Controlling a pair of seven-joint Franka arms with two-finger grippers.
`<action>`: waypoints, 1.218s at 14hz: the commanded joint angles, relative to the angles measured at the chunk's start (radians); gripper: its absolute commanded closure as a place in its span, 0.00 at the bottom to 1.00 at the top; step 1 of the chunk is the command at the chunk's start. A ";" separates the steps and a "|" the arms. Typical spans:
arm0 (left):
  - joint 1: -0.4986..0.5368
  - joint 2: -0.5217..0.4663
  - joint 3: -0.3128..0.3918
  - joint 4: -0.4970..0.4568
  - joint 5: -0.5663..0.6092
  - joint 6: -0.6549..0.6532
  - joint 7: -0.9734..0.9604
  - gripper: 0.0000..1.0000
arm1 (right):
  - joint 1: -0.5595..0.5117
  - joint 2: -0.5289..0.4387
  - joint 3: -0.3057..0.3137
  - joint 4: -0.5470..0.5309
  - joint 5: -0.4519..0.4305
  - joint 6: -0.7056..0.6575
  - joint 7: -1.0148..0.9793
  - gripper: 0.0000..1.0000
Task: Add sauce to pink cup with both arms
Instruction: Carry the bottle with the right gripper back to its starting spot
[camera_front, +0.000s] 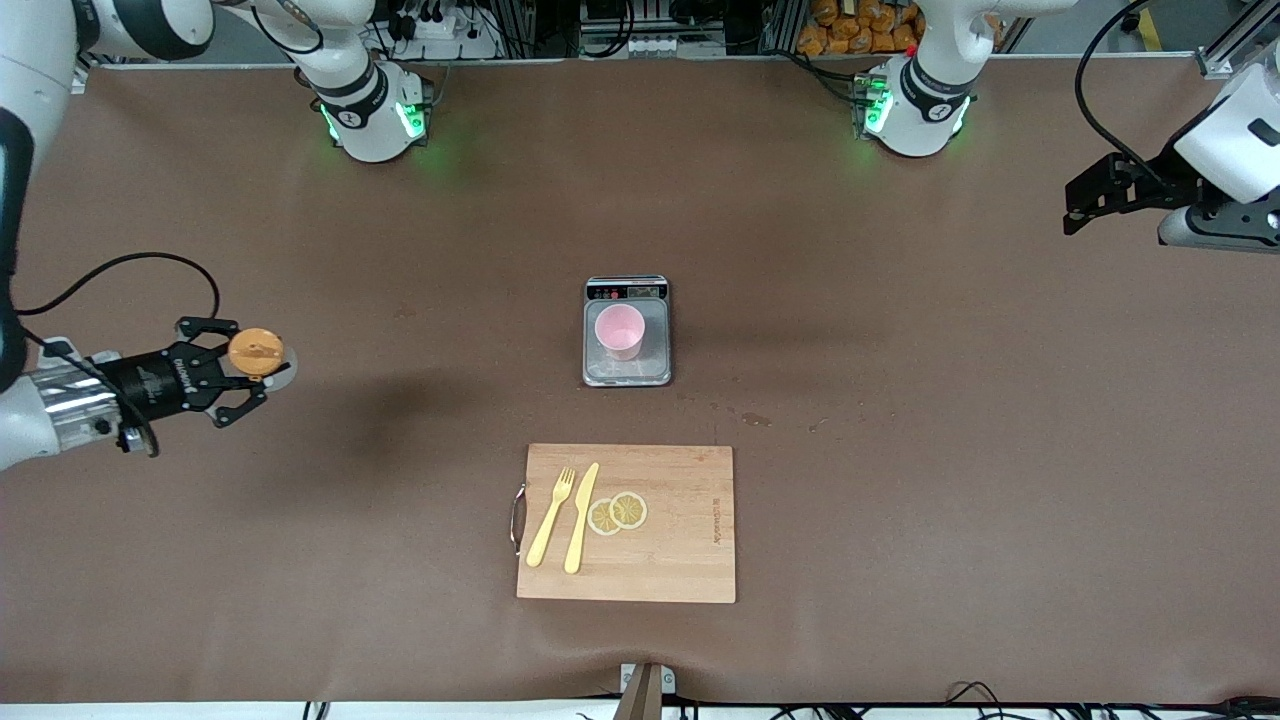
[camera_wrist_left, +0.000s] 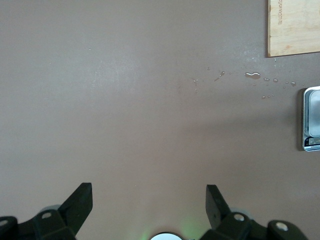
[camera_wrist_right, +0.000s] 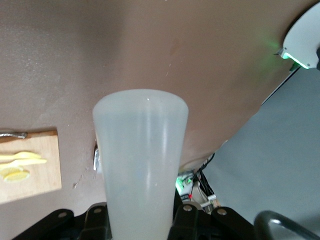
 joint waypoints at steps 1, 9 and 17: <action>0.020 -0.005 -0.001 0.001 -0.021 -0.034 0.004 0.00 | -0.085 0.018 0.016 -0.067 0.073 -0.016 -0.145 1.00; 0.023 -0.006 -0.001 -0.011 -0.022 -0.050 0.004 0.00 | -0.284 0.216 0.016 -0.079 0.078 -0.016 -0.542 1.00; 0.021 -0.004 -0.001 -0.011 -0.022 -0.044 0.003 0.00 | -0.315 0.337 0.015 -0.082 0.074 -0.002 -0.659 1.00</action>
